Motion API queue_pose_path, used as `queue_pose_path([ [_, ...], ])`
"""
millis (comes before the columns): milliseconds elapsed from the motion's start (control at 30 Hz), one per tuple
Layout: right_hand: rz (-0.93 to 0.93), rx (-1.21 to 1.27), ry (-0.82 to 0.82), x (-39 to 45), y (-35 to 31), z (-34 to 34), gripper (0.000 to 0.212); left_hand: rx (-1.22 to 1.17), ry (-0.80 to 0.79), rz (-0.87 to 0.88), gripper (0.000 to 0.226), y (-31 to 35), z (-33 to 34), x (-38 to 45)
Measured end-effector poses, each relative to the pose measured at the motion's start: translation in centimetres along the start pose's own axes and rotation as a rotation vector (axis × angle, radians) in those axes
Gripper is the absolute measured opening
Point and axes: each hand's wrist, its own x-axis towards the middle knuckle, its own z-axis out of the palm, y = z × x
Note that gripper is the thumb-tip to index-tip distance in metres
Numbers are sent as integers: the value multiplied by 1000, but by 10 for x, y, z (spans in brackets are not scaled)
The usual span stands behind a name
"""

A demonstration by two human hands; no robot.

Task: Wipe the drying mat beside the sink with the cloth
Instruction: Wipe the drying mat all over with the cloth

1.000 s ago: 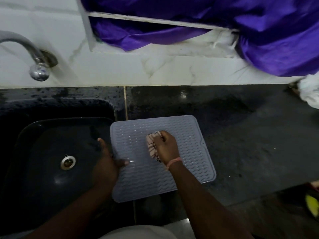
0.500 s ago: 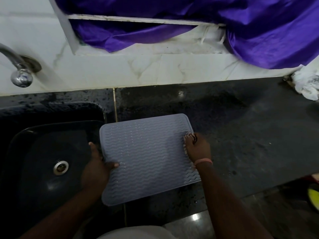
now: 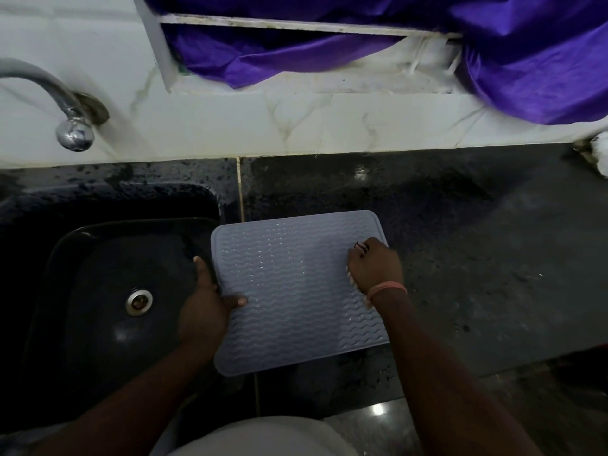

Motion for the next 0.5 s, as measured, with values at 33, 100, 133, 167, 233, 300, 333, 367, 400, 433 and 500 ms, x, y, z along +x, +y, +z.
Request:
queue_pose_path([
  [33,-5,-4,-5,-3,-4,3,23,-4,-5,-2,128,2,0,0],
  [100,-25,-8,-25,-9,-13,8,23,-10,-17,-5,126,3,0,0],
  [133,-42,-5,-40,-12,-18,12,24,-14,-15,-6,125,4,-1,0],
  [167,-60,3,-54,-15,-23,15,24,-22,-14,-7,124,4,-1,-1],
  [233,-90,16,-73,-21,-33,22,22,-42,-12,-8,123,4,0,-1],
  [300,-113,27,-79,-28,-43,29,22,-56,-5,-25,124,5,0,-2],
  [333,-125,37,-82,-31,-48,33,22,-65,-4,-31,124,4,-1,-2],
  [367,-136,49,-87,-35,-52,37,23,-72,-7,-28,125,5,-1,-1],
  [400,-147,60,-100,-38,-57,40,23,-81,-11,-23,125,5,-1,-2],
  [433,-157,69,-114,-42,-61,44,23,-96,-15,-20,125,7,-2,-2],
  [500,-182,91,-139,-49,-69,51,23,-138,-13,-9,125,8,-3,-3],
])
